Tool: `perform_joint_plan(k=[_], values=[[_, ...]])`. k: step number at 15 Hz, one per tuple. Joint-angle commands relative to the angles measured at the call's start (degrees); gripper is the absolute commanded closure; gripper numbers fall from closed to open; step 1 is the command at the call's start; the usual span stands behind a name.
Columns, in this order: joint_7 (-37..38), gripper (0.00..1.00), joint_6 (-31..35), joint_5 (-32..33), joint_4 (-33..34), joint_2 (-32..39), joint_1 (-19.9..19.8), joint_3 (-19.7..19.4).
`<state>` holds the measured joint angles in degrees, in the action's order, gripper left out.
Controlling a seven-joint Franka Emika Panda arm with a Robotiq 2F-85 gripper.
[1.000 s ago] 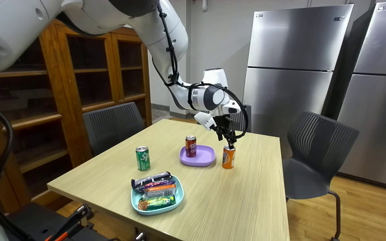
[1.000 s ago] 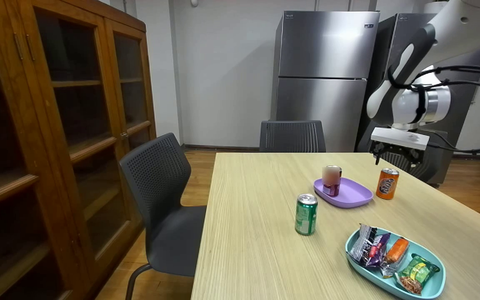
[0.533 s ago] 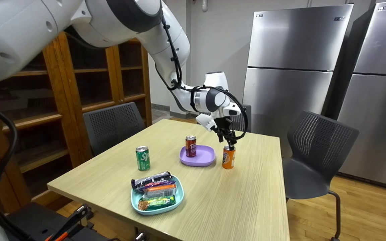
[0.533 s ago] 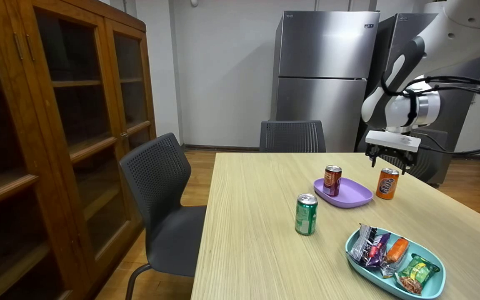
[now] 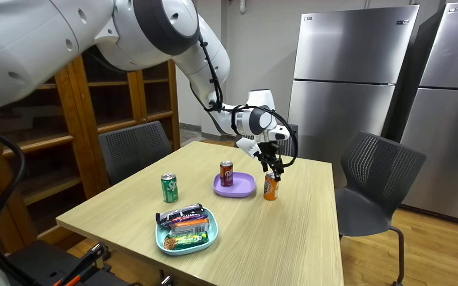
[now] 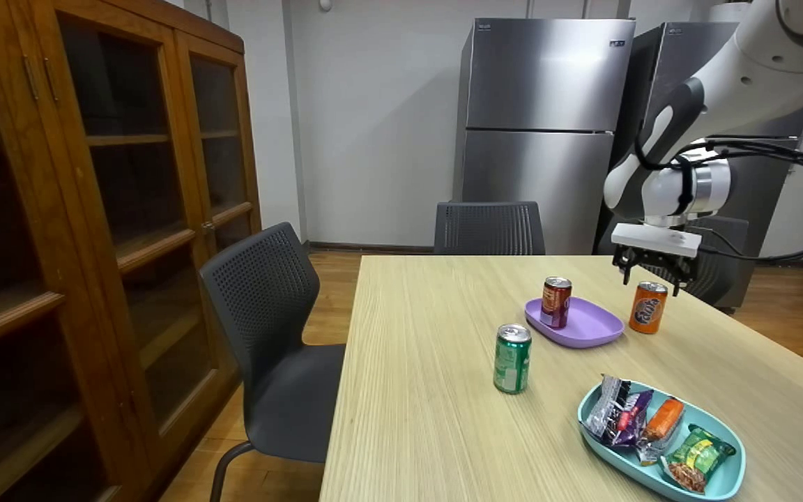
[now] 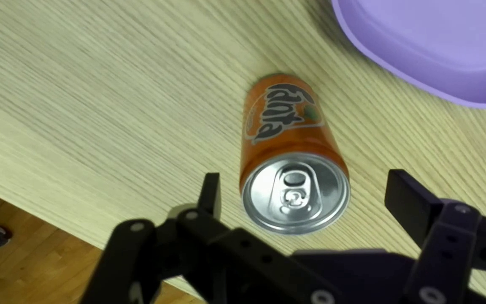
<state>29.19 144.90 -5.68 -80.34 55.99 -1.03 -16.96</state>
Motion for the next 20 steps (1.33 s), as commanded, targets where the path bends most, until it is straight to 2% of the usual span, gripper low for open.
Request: perform_joint_plan(k=[1, 2, 3, 6, 8, 20], values=[[1.43, 0.0, -3.86, 0.38, 4.97, 2.39, -1.13, 0.51], [1.43, 0.09, -4.31, 0.37, 5.46, 2.69, -1.27, 0.56], [1.32, 0.26, -4.67, 0.41, 5.84, 2.9, -1.4, 0.6], [1.04, 0.51, -4.94, 0.34, 5.92, 2.73, -1.65, 0.78], [0.86, 0.62, -4.69, 0.27, 5.47, 2.16, -1.7, 0.88], [0.86, 0.62, -0.28, -0.01, 0.47, -3.05, -0.36, 1.59]])
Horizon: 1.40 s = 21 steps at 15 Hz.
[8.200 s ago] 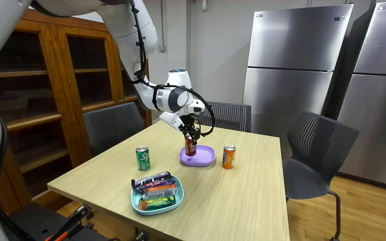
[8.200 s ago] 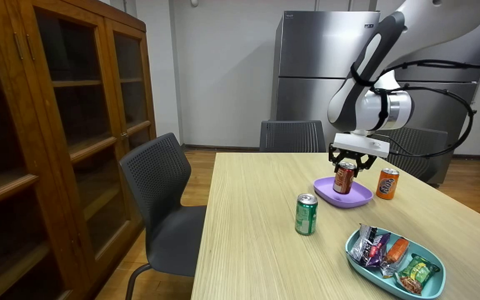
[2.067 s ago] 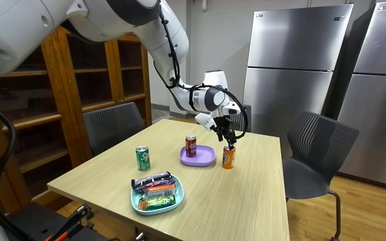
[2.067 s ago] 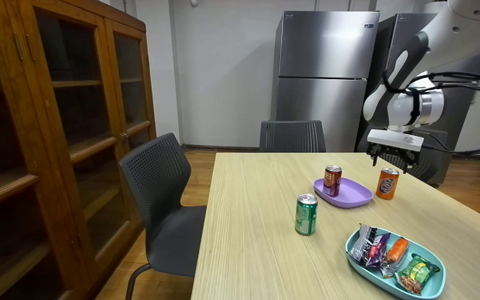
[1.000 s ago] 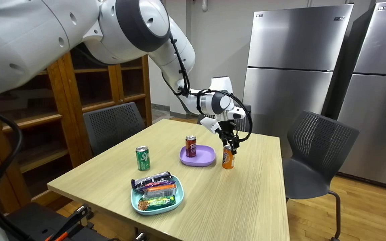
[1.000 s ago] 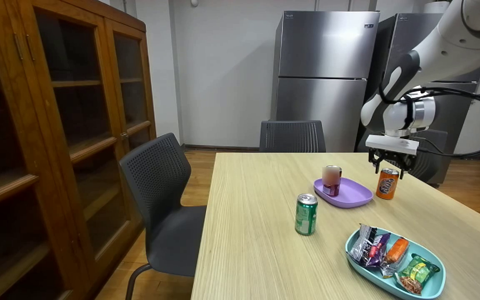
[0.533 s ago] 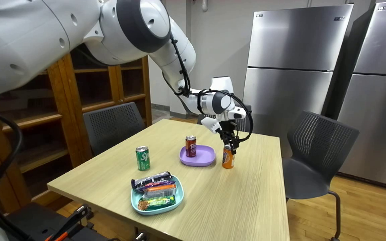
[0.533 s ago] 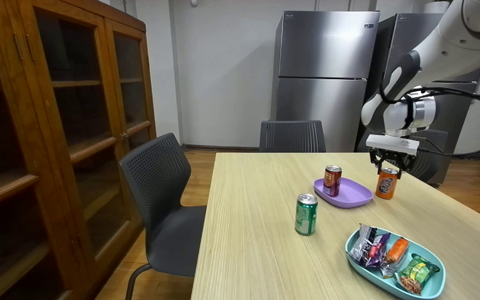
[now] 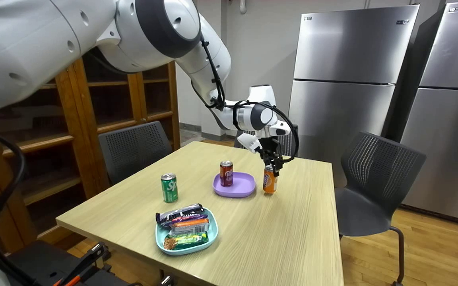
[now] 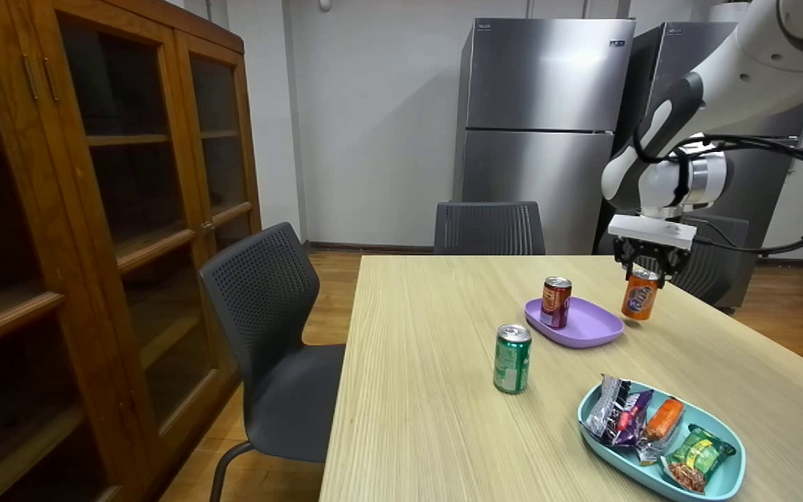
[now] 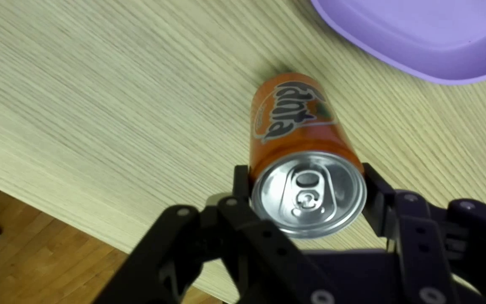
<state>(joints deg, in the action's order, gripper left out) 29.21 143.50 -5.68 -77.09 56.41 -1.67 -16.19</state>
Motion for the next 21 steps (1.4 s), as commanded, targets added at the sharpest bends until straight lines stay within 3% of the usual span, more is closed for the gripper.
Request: perform_joint_plan(k=[1, 21], values=[[0.99, 0.62, 1.53, 0.06, -3.15, -3.91, 0.61, 0.8], [4.84, 0.62, 1.75, 0.84, -3.03, -3.71, 7.46, 1.92]])
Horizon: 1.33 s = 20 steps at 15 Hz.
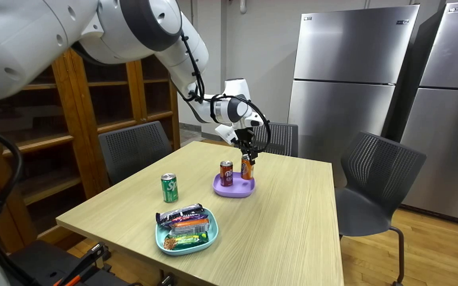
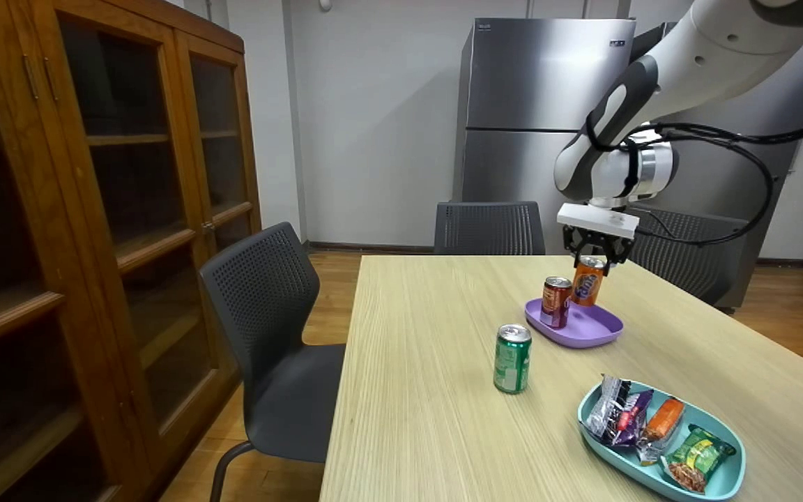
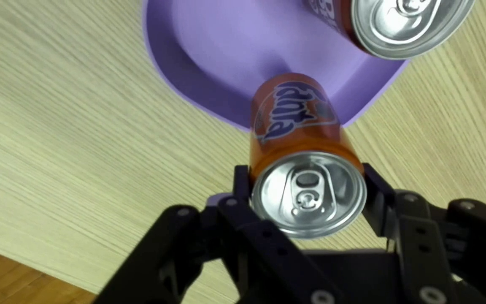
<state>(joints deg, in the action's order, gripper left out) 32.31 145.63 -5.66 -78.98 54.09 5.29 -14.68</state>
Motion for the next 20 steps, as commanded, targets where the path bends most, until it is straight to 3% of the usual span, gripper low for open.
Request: perform_joint_plan(k=[1, 20], values=[[1.83, 0.62, -0.54, 0.83, -1.03, -1.21, 0.63, 0.43], [2.09, 0.62, -1.46, 1.22, -0.82, 0.44, 1.24, 0.46]])
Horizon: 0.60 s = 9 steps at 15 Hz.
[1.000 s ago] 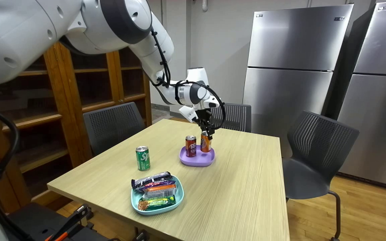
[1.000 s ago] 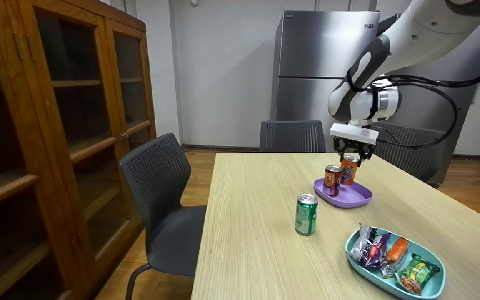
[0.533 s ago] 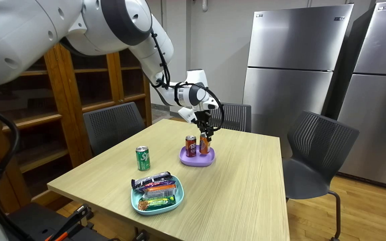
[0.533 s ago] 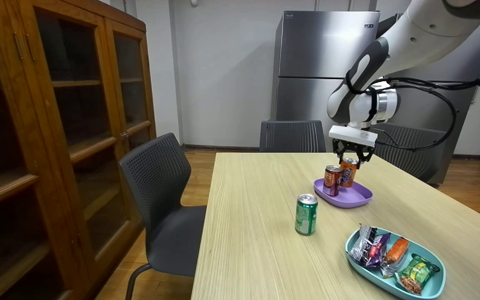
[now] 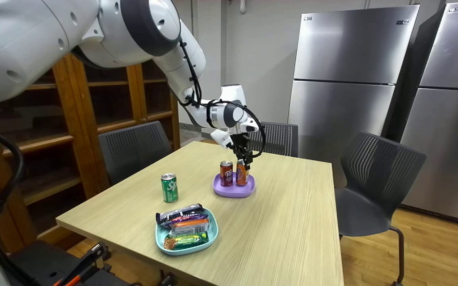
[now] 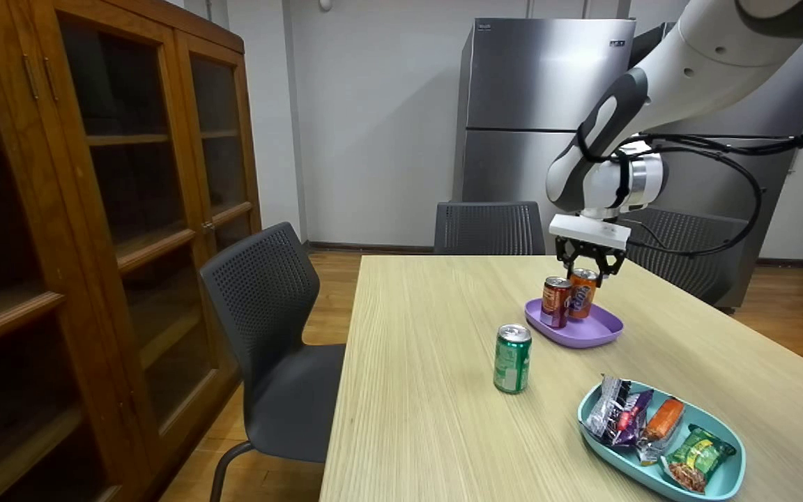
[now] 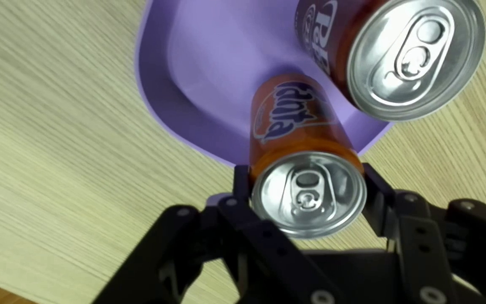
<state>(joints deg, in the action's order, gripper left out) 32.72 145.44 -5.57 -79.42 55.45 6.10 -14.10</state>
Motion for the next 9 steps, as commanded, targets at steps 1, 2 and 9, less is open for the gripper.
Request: perform_joint_plan(k=[1, 2, 9], values=[[1.6, 0.6, -1.53, 1.27, -0.47, -0.94, 0.52, -0.19], [1.51, 0.12, -1.43, 1.24, -0.73, -1.13, 0.5, -0.11], [0.95, 0.0, 0.73, 0.89, -3.27, -4.12, 0.74, 0.39]])
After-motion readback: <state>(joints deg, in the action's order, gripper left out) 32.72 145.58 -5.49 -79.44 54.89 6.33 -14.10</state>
